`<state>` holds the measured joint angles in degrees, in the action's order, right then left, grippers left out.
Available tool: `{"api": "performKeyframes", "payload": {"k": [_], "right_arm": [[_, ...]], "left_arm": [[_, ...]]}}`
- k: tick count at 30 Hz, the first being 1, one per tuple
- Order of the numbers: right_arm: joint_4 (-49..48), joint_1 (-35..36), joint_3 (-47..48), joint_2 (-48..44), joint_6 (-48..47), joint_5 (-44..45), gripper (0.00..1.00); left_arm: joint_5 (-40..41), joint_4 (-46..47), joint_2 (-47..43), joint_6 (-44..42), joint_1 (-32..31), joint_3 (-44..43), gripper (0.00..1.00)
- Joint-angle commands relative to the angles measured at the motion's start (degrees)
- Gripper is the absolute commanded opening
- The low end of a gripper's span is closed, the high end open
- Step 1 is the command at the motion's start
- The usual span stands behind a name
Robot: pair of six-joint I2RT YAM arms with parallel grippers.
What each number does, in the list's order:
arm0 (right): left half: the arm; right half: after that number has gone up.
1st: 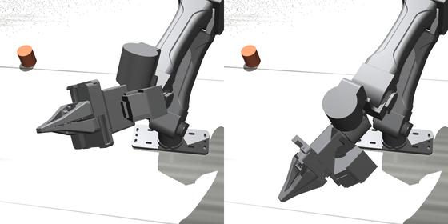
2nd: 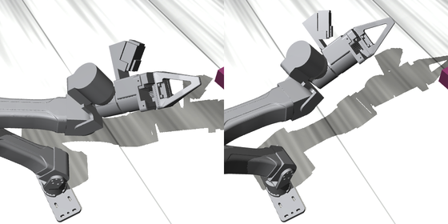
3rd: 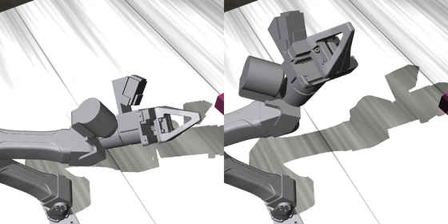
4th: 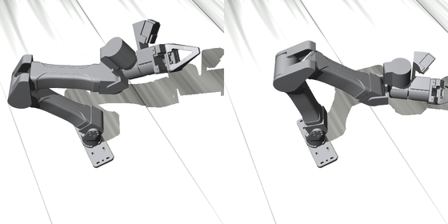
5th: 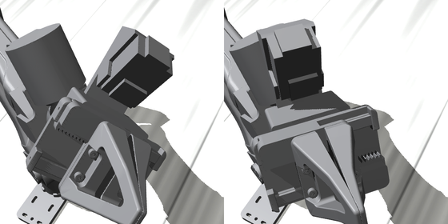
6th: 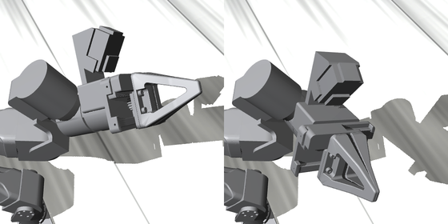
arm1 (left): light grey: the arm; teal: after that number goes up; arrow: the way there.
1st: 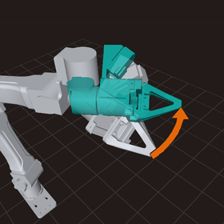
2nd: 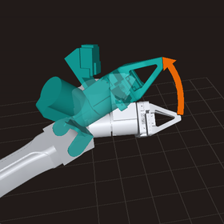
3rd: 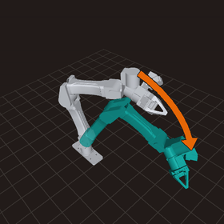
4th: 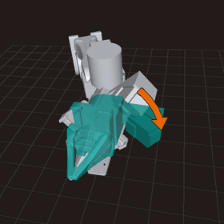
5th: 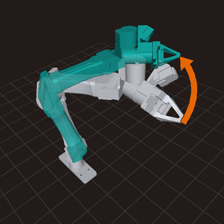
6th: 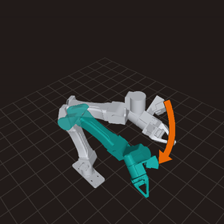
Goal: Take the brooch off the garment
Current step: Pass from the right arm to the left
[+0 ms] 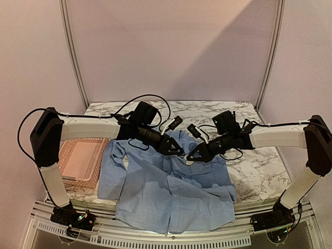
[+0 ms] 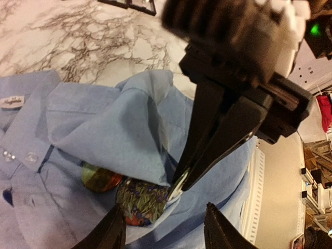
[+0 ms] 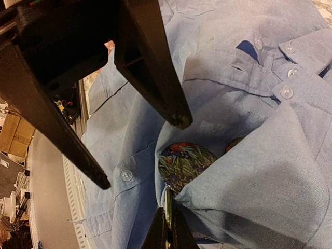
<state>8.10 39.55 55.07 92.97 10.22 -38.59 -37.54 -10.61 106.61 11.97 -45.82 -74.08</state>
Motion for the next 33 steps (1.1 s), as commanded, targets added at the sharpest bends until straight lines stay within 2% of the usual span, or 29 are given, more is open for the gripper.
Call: {"api": "performKeyframes", "payload": {"k": [1,7,20,23,26,33], "right_arm": [[1.2,0.8,1.2,-1.3,-0.6,-2.8,0.0],[0.6,0.9,1.7,-0.8,-0.4,-3.2,0.0],[-0.5,0.9,1.3,-1.3,0.0,-4.5,0.0],[-0.8,1.0,1.2,-1.3,0.2,-4.5,0.0],[-1.4,0.9,0.7,-1.7,0.6,-4.4,0.0],[-1.9,1.0,0.4,-2.1,0.7,-4.5,0.0]], "left_arm": [[-2.3,5.0,-0.9,1.2,-1.8,1.9,0.49],[-3.6,7.5,0.1,2.9,-2.2,2.7,0.38],[-5.3,9.6,2.9,6.6,-2.3,2.7,0.36],[-5.7,9.6,3.7,7.0,-2.4,2.6,0.35],[-6.5,9.6,4.6,7.1,-2.9,2.5,0.29],[-6.6,9.6,5.6,7.4,-3.4,2.2,0.27]]}}
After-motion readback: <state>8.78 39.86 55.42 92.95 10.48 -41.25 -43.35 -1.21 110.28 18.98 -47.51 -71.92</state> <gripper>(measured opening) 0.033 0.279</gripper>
